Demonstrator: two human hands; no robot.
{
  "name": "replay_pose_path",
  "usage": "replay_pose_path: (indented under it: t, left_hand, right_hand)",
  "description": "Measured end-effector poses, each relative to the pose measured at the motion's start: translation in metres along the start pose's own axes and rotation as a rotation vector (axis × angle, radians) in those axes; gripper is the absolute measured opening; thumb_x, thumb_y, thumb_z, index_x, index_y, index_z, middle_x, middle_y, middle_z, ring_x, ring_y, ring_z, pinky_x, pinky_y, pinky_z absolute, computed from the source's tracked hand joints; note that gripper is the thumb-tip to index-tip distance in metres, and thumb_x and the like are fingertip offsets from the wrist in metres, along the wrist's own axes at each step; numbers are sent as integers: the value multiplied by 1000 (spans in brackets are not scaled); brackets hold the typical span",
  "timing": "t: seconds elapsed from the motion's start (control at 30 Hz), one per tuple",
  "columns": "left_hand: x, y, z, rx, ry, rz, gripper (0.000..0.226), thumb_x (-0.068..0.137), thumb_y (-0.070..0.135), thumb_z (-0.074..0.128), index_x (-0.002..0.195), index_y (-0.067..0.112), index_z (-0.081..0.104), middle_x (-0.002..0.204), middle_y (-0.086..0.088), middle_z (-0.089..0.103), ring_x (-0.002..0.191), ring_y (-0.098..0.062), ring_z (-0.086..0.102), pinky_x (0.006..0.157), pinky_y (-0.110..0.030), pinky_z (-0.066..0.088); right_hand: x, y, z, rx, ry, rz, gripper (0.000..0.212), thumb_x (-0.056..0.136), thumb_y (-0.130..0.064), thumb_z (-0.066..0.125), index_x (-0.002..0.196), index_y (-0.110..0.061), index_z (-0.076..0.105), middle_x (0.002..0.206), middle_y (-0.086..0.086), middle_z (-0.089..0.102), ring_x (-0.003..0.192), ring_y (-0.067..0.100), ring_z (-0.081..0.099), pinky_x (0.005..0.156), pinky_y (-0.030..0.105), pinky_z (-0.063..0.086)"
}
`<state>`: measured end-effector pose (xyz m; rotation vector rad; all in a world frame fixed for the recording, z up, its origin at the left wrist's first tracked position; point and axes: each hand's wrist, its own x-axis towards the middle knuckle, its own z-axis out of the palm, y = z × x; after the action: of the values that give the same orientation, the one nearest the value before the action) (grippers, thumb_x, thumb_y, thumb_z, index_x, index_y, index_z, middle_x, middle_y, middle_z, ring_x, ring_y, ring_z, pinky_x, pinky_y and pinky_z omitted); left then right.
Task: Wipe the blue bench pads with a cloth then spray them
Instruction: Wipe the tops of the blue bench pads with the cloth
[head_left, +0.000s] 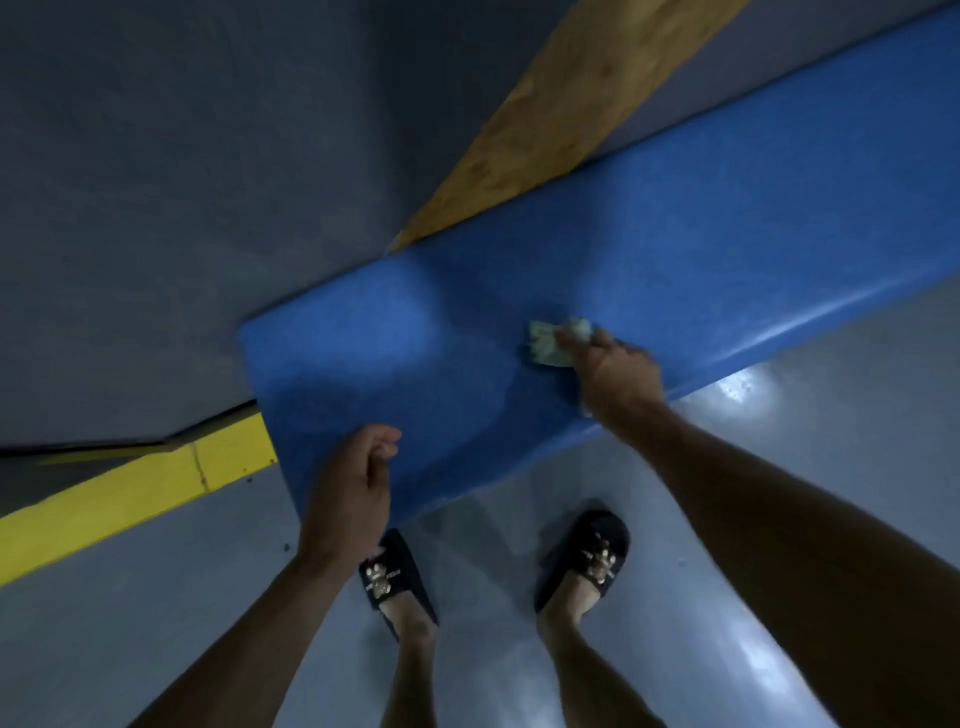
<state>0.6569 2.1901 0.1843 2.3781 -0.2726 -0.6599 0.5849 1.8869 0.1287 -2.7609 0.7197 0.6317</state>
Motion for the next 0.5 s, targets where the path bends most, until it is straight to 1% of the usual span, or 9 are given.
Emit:
replay_pose_path:
  t: [0.07, 0.13, 0.2, 0.23, 0.27, 0.3, 0.33, 0.4, 0.5]
  left_hand:
    - [-2, 37, 11, -30, -56, 28, 29, 99, 2, 44, 110, 21, 62, 105, 3, 69, 99, -13, 66, 89, -32, 51]
    - [-6, 81, 21, -60, -114, 67, 28, 100, 9, 44, 111, 27, 62, 105, 7, 70, 97, -9, 66, 91, -39, 53]
    - [-12, 133, 28, -88, -166, 114, 26, 99, 21, 42, 110, 33, 62, 102, 13, 70, 93, -2, 65, 91, -36, 53]
    - [-16, 160, 29, -96, -184, 145, 26, 99, 23, 42, 111, 33, 63, 101, 15, 71, 91, 1, 65, 90, -33, 53]
    - [-19, 186, 30, -102, -196, 182, 24, 100, 21, 45, 112, 31, 64, 100, 17, 71, 91, 3, 65, 89, -30, 52]
    - [-23, 213, 31, -113, -210, 221, 23, 101, 18, 49, 113, 30, 65, 99, 17, 72, 90, 4, 65, 88, -28, 52]
    - [-27, 242, 31, -131, -224, 238, 22, 100, 16, 53, 112, 30, 66, 97, 16, 72, 88, 3, 65, 87, -27, 53]
    - [-33, 301, 30, -206, -258, 234, 19, 97, 18, 58, 108, 31, 67, 93, 13, 73, 85, 1, 67, 88, -27, 53]
    - [-46, 392, 32, -295, -330, 308, 12, 95, 34, 60, 106, 35, 66, 94, 15, 74, 89, -4, 68, 87, -29, 54]
  right_hand:
    - [-11, 52, -35, 89, -109, 206, 50, 99, -23, 46, 147, -36, 41, 143, 8, 52, 120, 34, 59, 101, 39, 45]
    - [-29, 94, -63, 249, -203, 340, 44, 98, -29, 54, 141, -30, 49, 134, 10, 60, 120, 31, 60, 100, 39, 48]
    - [-51, 126, -92, 494, -204, 392, 37, 96, -37, 59, 133, -32, 59, 126, 7, 67, 115, 26, 64, 98, 34, 50]
    - [-62, 138, -108, 646, -154, 391, 35, 98, -32, 58, 132, -33, 62, 125, 5, 68, 111, 19, 67, 96, 28, 51]
    - [-74, 146, -128, 814, -89, 360, 34, 100, -21, 56, 132, -28, 63, 121, 3, 69, 100, 7, 69, 90, 19, 51]
    - [-87, 152, -150, 979, -27, 328, 35, 101, -9, 51, 132, -21, 63, 113, 2, 69, 84, -3, 68, 79, 11, 50]
    - [-100, 157, -174, 1104, 10, 304, 35, 102, -2, 48, 131, -15, 63, 103, 3, 67, 73, -4, 66, 69, 9, 48]
    - [-125, 168, -217, 1316, 48, 244, 28, 103, -4, 46, 124, -10, 64, 90, 5, 62, 71, 9, 61, 62, 15, 49]
    - [-155, 189, -273, 1549, 160, 145, 21, 105, -13, 47, 118, -10, 62, 89, 7, 63, 81, 18, 64, 67, 29, 52]
